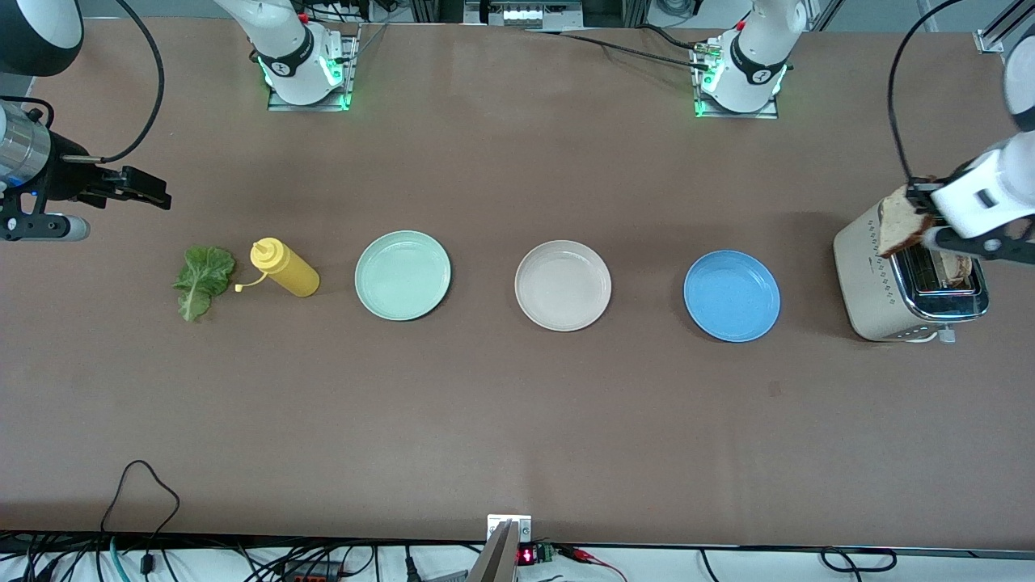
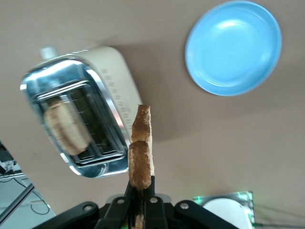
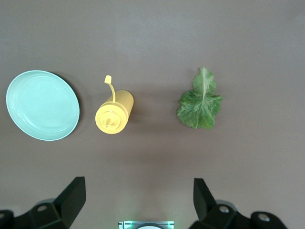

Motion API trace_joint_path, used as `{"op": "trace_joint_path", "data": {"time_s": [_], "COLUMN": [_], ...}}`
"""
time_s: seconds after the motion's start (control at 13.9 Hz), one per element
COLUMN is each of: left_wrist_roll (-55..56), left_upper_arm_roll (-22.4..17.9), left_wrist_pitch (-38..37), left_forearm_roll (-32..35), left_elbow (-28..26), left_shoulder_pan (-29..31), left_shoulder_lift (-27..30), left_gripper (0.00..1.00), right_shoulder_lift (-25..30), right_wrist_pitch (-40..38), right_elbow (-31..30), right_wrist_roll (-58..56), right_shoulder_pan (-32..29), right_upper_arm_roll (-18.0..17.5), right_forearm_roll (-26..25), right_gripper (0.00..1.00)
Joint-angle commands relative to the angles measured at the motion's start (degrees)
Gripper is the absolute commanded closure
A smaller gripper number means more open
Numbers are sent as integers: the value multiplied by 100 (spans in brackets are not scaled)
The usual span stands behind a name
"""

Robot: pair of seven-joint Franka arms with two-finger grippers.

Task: Make sandwich in beige plate with both arms
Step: 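Place the bread on the beige plate while the right gripper reaches the bottle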

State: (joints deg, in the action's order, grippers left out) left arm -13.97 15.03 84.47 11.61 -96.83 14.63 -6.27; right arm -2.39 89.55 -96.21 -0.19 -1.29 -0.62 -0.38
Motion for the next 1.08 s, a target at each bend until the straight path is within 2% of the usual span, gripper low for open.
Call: {"op": "trace_joint_path", "data": {"time_s": [0.0, 0.14, 0.36, 0.65, 0.79, 1.01], "left_wrist_roll": [454, 1173, 1879, 1740, 1382, 452], "left_upper_arm_roll": [219, 228, 219, 228, 228, 307], "left_wrist_pitch": [-282, -265, 207, 1516, 2184, 2730], "left_forearm_roll": [-612, -1272, -2904, -4636, -5070, -5614], "left_elbow": [340, 340, 349, 288, 226, 87], "left_shoulder_pan": [-320, -688, -1102, -1173, -1410, -1472], "left_shoulder_lift": [-444, -734, -1227, -1807, -2000, -2396], "left_gripper": [99, 99, 99, 100, 100, 100], "right_shoulder_lift": [-43, -60, -69, -183, -349, -543], "right_wrist_pitch": [-25, -104, -43, 53, 185, 606], "right_elbow": [102, 102, 67, 23, -3, -345], "right_wrist_roll": [-96, -218, -1198, -2702, -3659, -5178], "right_shoulder_pan": [-65, -65, -73, -380, -661, -1135], "right_upper_arm_roll": [-43, -34, -34, -26, -26, -17], "right_forearm_roll": [90, 82, 108, 844, 1319, 1986], "right_gripper": [0, 0, 0, 0, 0, 0]}}
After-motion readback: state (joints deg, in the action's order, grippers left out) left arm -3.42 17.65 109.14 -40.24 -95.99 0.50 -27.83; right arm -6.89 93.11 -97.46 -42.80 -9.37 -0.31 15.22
